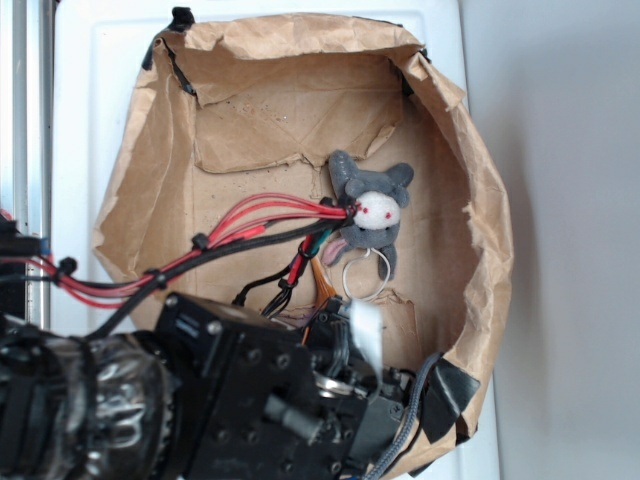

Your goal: Grab the shell.

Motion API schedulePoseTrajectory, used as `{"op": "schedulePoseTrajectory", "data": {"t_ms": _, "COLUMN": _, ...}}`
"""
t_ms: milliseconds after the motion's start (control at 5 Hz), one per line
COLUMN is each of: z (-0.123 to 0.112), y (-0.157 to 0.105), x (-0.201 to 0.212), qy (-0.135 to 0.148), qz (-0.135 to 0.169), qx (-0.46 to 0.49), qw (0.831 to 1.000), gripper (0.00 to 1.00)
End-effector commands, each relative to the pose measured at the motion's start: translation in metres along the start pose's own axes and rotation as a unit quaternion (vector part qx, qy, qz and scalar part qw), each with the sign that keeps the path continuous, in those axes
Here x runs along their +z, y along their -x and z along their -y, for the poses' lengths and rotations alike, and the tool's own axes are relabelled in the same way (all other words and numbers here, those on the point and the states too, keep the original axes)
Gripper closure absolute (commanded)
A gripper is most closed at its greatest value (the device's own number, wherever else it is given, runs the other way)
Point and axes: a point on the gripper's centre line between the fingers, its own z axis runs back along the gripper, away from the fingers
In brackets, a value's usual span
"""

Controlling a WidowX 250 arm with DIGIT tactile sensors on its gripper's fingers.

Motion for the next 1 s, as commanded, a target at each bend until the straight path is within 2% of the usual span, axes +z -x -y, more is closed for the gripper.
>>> {"op": "schedulePoseTrajectory", "data": {"t_ms": 0, "z": 0.017, "y": 0.005, "x": 0.015, "qy": -0.005, "qz": 0.046, "qx": 0.002, "qw": 0.999, "gripper": 1.0}}
{"op": "schedulePoseTrajectory", "data": {"t_ms": 400, "z": 0.014, "y": 0.007, "x": 0.019, "qy": 0.01, "qz": 0.045, "qx": -0.005, "qw": 0.999, "gripper": 1.0}}
{"op": "schedulePoseTrajectory", "data": {"t_ms": 600, "z": 0.01, "y": -0.002, "x": 0.021, "qy": 0.027, "qz": 0.012, "qx": 0.006, "qw": 1.0, "gripper": 0.0}}
{"op": "schedulePoseTrajectory", "data": {"t_ms": 800, "z": 0.012, "y": -0.063, "x": 0.045, "qy": 0.022, "qz": -0.029, "qx": 0.031, "qw": 0.999, "gripper": 0.0}}
